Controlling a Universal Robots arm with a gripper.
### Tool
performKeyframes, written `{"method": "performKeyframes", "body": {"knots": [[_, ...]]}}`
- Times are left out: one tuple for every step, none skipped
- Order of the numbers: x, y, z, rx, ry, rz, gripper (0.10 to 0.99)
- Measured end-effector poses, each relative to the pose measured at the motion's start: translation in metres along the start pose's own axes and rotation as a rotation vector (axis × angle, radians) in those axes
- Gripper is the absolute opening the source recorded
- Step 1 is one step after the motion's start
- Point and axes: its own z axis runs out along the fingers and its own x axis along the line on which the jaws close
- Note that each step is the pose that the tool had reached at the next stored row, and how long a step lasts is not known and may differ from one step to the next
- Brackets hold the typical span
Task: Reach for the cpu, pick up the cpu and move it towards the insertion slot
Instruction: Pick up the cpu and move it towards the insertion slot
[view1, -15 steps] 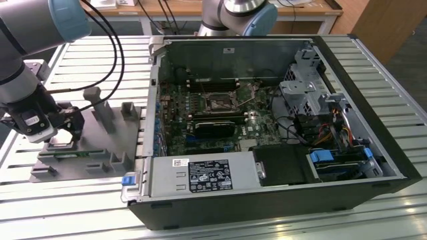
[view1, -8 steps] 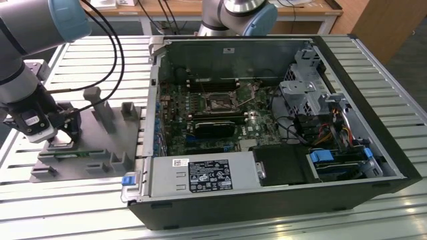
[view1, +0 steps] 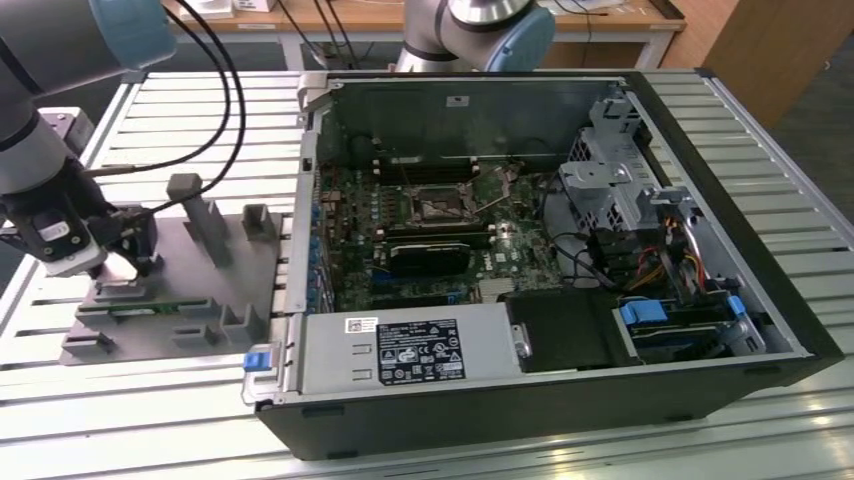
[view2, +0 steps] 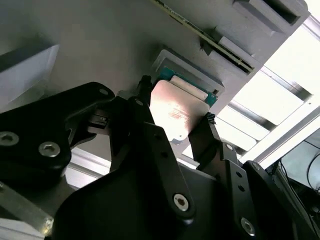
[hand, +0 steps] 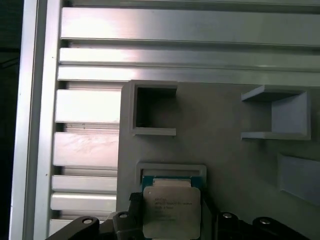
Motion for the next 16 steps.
{"method": "performKeyframes", "body": {"knots": [[0.0000,0.0002,-0.0033,0.000,0.0001,0.000,0.545],[0.0000,0.0004,-0.0062,0.000,0.0000,0.000,0.545],[0.0000,0.0005,-0.0090,0.000,0.0000,0.000,0.545],[0.0000,0.0007,-0.0119,0.000,0.0000,0.000,0.545],[0.0001,0.0009,-0.0145,0.000,0.0001,0.000,0.545],[0.0001,0.0010,-0.0170,0.000,0.0000,0.000,0.545],[0.0001,0.0012,-0.0198,0.000,0.0001,0.000,0.545],[0.0001,0.0013,-0.0224,0.000,0.0001,0.000,0.545],[0.0001,0.0015,-0.0248,0.000,0.0000,0.000,0.545],[0.0001,0.0016,-0.0277,0.000,0.0001,0.000,0.545],[0.0001,0.0019,-0.0312,0.000,0.0001,0.000,0.545],[0.0002,0.0021,-0.0347,0.000,0.0001,0.000,0.545],[0.0001,0.0022,-0.0370,0.000,0.0000,0.000,0.545],[0.0002,0.0024,-0.0396,0.000,0.0001,0.000,0.545],[0.0002,0.0024,-0.0411,0.000,0.0001,0.000,0.545],[0.0002,0.0025,-0.0424,0.000,0.0002,0.000,0.545]]}}
